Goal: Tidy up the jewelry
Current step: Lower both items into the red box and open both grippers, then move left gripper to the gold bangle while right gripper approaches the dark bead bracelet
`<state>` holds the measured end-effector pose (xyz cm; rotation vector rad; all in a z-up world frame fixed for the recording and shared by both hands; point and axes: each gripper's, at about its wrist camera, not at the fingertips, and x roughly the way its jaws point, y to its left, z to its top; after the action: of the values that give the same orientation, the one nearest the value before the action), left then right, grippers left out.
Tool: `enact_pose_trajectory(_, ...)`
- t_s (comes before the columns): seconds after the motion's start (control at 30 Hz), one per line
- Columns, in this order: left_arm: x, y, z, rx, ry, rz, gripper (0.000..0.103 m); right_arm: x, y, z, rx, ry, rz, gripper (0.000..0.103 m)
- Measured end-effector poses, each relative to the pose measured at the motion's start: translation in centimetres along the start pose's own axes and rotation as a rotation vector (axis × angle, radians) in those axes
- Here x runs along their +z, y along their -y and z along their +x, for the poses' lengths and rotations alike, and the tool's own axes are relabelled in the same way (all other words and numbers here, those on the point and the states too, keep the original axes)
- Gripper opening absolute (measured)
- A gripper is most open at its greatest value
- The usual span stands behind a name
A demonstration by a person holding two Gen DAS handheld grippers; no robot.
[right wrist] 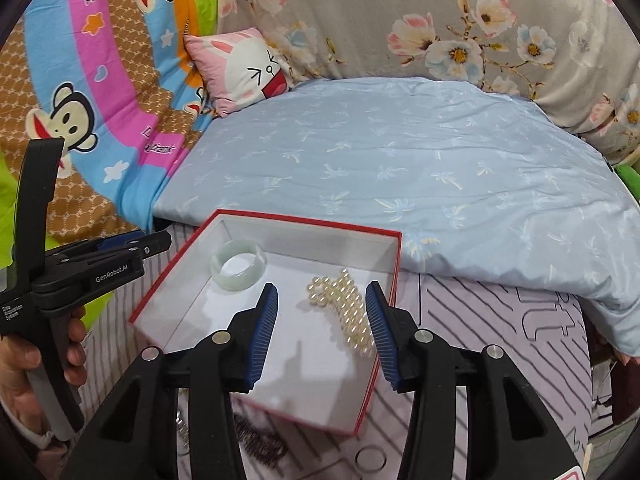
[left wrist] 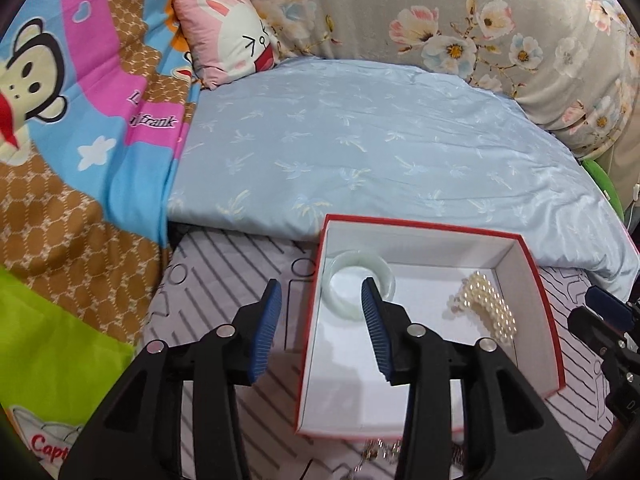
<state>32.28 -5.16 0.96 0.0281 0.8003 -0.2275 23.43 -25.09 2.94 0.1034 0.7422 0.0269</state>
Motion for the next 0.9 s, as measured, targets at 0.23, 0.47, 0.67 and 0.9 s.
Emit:
enact_pose_trajectory(0.23,-4.3,-0.8,-4.6,0.014,0.024,0.003,0.049,-4.5,-1.5,-4.3,-0.022,0.012,-0.006,0.047)
enact_pose_trajectory(0.47,-10.3,-1.3,-7.2,0.002,-0.023,-0.022,0.049,-9.9,-2.6,-6.6,-0.031,-0.035,0.012,0.046)
enact_pose_trajectory(0.67,-15.0,-1.2,-8.1,0.019,-0.066,-0.023,0.049,-14.6,-2.7,-7.8,-0.049,-0.083,0.042,0.046)
enact_pose_trajectory(0.9,-18.9,-0.8,-7.6,0.022,-0.135,-0.039,0.049,-17.0,-1.4,-7.2,-0.084,-0.123,0.079,0.046)
